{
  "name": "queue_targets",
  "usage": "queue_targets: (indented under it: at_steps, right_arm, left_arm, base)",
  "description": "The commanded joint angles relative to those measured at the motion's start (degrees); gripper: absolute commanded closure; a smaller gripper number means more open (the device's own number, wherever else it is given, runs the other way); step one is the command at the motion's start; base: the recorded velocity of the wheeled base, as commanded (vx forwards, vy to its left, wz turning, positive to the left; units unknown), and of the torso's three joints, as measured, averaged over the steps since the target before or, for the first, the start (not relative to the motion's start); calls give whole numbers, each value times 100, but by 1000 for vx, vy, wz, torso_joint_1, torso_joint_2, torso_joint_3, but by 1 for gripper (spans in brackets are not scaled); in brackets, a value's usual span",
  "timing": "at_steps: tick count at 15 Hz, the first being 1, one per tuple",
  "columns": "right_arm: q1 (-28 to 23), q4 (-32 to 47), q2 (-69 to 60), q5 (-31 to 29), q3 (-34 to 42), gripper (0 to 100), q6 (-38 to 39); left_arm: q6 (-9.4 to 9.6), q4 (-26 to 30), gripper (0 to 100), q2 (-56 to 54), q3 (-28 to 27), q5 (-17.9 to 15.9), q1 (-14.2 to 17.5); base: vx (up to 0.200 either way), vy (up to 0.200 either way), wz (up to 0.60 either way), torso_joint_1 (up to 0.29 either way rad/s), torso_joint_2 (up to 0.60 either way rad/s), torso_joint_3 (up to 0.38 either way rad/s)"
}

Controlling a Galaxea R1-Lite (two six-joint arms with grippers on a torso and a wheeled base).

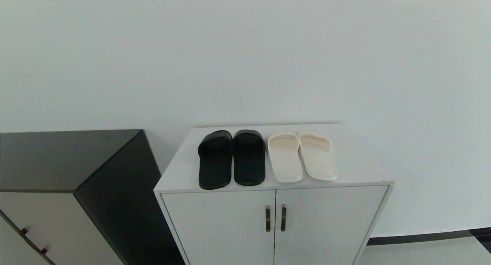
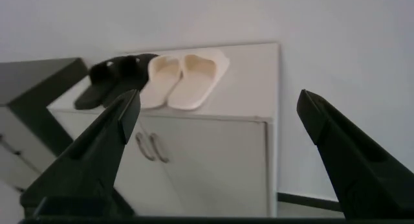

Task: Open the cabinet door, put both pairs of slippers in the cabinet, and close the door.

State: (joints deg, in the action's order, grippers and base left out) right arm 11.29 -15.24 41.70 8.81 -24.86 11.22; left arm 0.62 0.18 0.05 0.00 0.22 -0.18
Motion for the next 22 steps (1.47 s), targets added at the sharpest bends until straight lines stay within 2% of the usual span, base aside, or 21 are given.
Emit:
queue_targets:
  at_steps: [1,2,3,4,6,13,14,16,22]
  right_arm:
    - [1209,-164,1876,-512,-1109,0,417]
    - [1482,-164,2123,-714,-1276,0,417]
    - [2000,-172,2544,-1198,-1549,0,434]
    - [2264,-190,2905,-1567,-1751,0,434]
    - [2536,-216,3555,-1936,-2173,0,434]
    - [2932,-515,5216,-2991,-3157,0,434]
    - [2967,-735,5656,-3386,-3333,0,425]
    - [2976,-1087,6148,-3755,-3561,0,399]
    - [2914,-1245,7150,-3808,-4343,0,346]
  left_arm:
    - [-1,-1,100,4,0,4,1]
    - [-1,-1,100,4,0,4,1]
    - [-1,-1,100,4,0,4,1]
    - [-1,-1,100,4,0,4,1]
    - [-1,-1,100,4,0,-4,1]
    - [8,8,100,4,0,-4,1]
    - [8,8,100,4,0,-4,1]
    - [8,-1,100,4,0,-13,1]
    - [-9,-1,100,4,0,-75,1]
  base:
    - [0,0,0,0,0,0]
    - [0,0,0,0,0,0]
    - [0,0,0,0,0,0]
    - [0,0,0,0,0,0]
    - [0,0,0,0,0,0]
    - [0,0,0,0,0,0]
    - [0,0,0,0,0,0]
    - [0,0,0,0,0,0]
    - [0,0,0,0,0,0]
